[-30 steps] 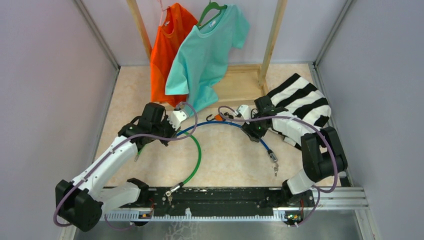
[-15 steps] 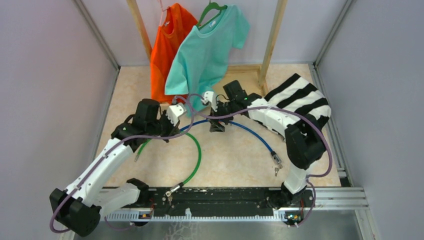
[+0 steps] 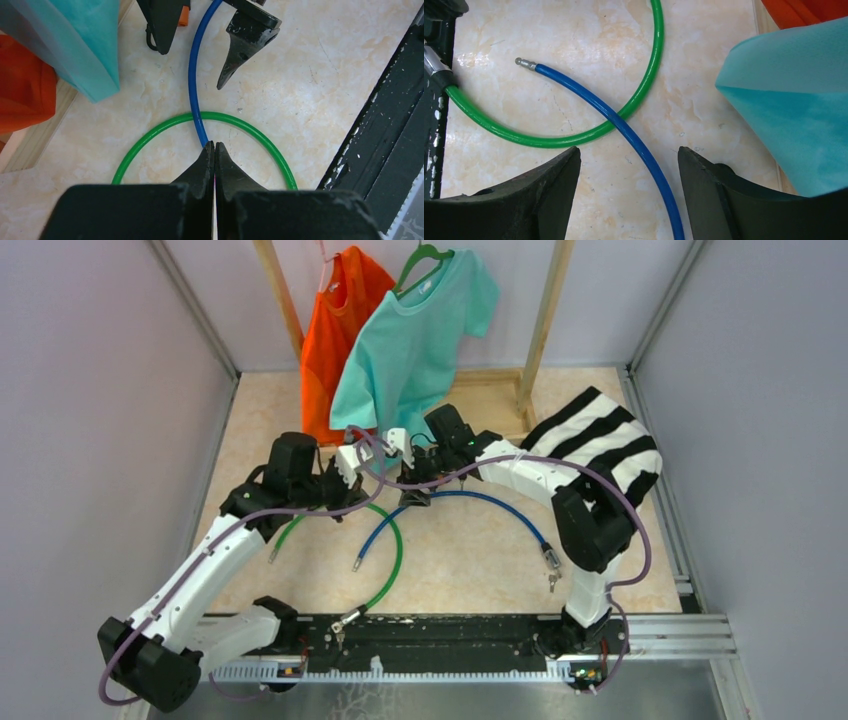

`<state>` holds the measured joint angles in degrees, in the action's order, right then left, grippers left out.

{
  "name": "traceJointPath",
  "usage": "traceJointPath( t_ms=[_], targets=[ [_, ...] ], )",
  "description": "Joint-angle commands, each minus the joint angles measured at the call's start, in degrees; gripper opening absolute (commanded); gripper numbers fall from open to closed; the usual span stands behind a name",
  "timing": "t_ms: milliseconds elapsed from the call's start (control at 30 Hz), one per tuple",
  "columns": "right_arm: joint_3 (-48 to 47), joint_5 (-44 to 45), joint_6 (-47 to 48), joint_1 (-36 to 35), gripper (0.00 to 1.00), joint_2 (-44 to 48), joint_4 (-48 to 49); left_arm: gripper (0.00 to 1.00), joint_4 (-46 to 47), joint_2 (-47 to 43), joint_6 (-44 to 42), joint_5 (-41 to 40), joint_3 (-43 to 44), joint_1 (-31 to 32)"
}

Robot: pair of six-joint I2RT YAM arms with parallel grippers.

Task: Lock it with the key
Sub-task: Pick up the lock from the center of the board.

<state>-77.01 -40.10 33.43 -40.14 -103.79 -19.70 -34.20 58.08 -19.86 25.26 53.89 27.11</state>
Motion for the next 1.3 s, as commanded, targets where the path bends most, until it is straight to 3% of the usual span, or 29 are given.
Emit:
traceJointPath(
  t_ms=[0,233,400,600,800,967,1267],
  targets=[
    [-2.71,-2.22,0.33,-0.54,0.71,-0.77,3.43,0.0,1.94,-0.5,0.94,2.7,0.84,0.04],
    [0.49,2.41,1.67,1.18,0.68,1.83,-0.14,0.03,1.97,-0.71,-8.53,2.35,-3.56,0.04],
    [5.13,2.21,2.58,7.58,0.68,7.47,-5.81,0.3,4.13,1.74,-19.86,2.76,-10.53,0.3],
    [14.15,7.69,2.62,14.83,0.68,19.33,-10.12,0.54,7.64,9.9,-15.59,-1.31,-12.1,1.3],
    [18.63,19.71,3.72,20.6,0.68,26.78,-19.61,0.61,11.84,14.19,-14.71,-6.49,-13.89,4.48],
    [26.51,29.58,3.9,21.1,0.71,33.43,-24.95,0.65,12.44,15.5,-16.72,-9.17,-15.46,4.8],
    [36.21,36.64,5.06,22.55,0.74,37.15,-29.55,0.71,14.02,13.24,-18.47,-10.33,-16.88,4.97]
  ],
)
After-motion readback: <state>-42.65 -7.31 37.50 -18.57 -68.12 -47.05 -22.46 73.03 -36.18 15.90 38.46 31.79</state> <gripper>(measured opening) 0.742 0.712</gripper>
